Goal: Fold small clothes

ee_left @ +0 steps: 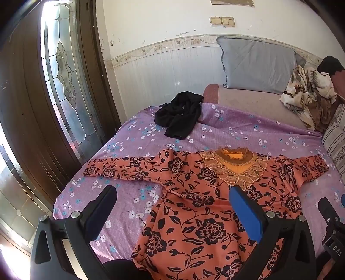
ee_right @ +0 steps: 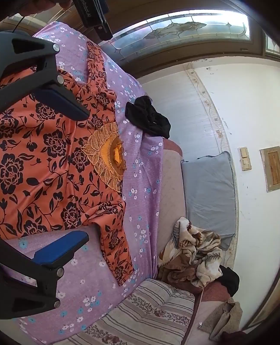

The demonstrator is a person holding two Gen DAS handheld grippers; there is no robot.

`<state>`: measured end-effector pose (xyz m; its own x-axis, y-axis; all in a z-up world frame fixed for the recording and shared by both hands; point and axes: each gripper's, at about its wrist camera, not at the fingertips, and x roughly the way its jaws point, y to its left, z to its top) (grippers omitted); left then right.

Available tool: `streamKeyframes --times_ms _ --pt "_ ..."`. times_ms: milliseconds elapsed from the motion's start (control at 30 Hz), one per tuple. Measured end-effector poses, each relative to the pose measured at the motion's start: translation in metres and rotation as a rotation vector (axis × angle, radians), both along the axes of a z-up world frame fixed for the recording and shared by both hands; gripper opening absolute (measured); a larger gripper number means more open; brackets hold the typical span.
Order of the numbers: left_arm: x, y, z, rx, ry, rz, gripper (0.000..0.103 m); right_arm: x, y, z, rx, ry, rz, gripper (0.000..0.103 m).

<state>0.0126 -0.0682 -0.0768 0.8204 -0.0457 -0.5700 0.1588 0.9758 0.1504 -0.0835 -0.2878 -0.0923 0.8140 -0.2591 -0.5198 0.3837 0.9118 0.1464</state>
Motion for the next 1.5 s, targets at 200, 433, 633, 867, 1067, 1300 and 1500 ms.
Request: streamKeyframes --times_ms 200,433,633,867,1067,1300,1500 --pt "0.001 -0.002 -0.004 0.009 0.009 -0.008 0.103 0.001 -0.003 -0.003 0.007 0.002 0.001 0.103" --pt "0.001 -0.003 -0.006 0.014 0.014 -0.016 0.103 0.001 -0.004 -0.006 0.021 0.005 -0.003 0.103" --pt "0.002 -0.004 -0.008 0.02 0.018 -0.016 0.103 0.002 -0.004 -0.009 0.027 0.009 -0.004 0.103" --pt "0.003 -0.004 -0.009 0.022 0.022 -0.014 0.103 0.004 -0.004 -0.01 0.035 0.013 -0.003 0.103" --pt "0.005 -0.002 -0.01 0.022 0.02 -0.008 0.103 0.005 -0.005 -0.011 0.046 0.013 -0.004 0.103" --pt "0.011 -0.001 -0.016 0.025 0.031 -0.003 0.103 0.009 -0.007 -0.017 0.083 0.006 -0.006 0.103" --pt "0.019 -0.008 -0.025 0.034 0.048 -0.011 0.103 0.015 -0.013 -0.025 0.102 0.023 -0.011 0.103"
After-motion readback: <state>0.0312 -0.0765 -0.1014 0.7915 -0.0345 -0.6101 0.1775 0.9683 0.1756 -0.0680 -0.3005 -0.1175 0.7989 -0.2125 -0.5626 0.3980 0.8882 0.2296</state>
